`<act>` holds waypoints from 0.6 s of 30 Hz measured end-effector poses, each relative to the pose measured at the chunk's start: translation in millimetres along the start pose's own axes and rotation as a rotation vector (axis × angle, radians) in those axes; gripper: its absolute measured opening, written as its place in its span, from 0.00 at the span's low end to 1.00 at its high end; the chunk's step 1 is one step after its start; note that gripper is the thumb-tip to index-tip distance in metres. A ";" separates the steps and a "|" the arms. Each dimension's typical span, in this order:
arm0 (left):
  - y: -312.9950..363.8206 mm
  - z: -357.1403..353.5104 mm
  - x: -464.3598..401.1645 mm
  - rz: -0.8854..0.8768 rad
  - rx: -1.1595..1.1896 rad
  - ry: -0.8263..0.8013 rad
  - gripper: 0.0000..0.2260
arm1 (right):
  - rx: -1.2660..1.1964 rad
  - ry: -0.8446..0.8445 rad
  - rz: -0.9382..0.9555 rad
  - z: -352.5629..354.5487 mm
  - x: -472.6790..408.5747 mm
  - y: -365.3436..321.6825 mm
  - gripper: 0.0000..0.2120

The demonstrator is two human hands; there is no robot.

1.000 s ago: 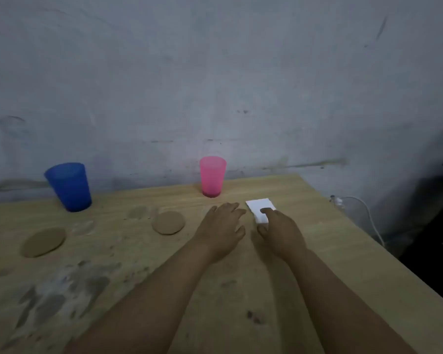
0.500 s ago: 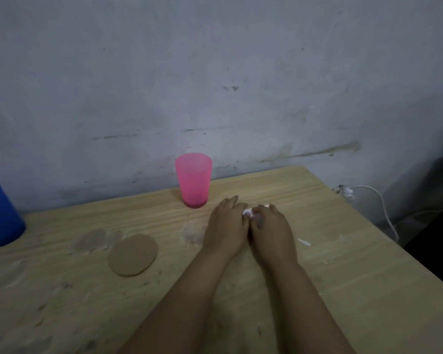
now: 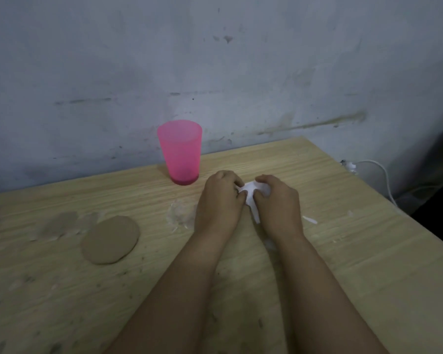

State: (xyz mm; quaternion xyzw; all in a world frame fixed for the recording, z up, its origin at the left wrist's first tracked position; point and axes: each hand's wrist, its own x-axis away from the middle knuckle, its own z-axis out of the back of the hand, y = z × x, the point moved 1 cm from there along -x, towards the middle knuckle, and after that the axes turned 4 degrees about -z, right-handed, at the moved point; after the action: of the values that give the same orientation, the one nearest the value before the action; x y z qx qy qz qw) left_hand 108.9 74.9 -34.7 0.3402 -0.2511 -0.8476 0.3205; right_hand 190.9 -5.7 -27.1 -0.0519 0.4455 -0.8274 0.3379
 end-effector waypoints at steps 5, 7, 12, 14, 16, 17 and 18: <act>1.0 0.5 1.7 0.013 0.100 0.038 0.04 | -0.088 0.066 -0.035 1.0 0.0 -0.4 0.17; 2.8 2.0 3.3 0.037 0.189 0.059 0.04 | -0.110 0.109 -0.042 2.1 -0.5 -0.2 0.18; 9.0 6.6 1.8 0.091 0.457 0.099 0.06 | -0.290 0.158 -0.116 9.6 -7.2 0.9 0.19; 11.2 8.5 1.0 0.096 0.524 0.107 0.07 | -0.344 0.123 -0.134 12.9 -10.0 2.6 0.18; 13.1 9.9 1.2 0.118 0.595 0.124 0.08 | -0.361 0.087 -0.109 16.9 -12.6 3.5 0.16; 14.3 10.6 1.3 0.131 0.633 0.136 0.09 | -0.359 0.078 -0.092 18.9 -13.9 3.4 0.14; 15.5 11.6 1.7 0.144 0.670 0.148 0.09 | -0.356 0.073 -0.077 20.7 -14.4 3.2 0.12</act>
State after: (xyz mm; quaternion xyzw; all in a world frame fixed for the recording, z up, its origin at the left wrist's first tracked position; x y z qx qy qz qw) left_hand 105.2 65.7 -17.9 0.4686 -0.5147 -0.6664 0.2674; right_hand 211.5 -12.7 -14.1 -0.0974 0.5945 -0.7492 0.2752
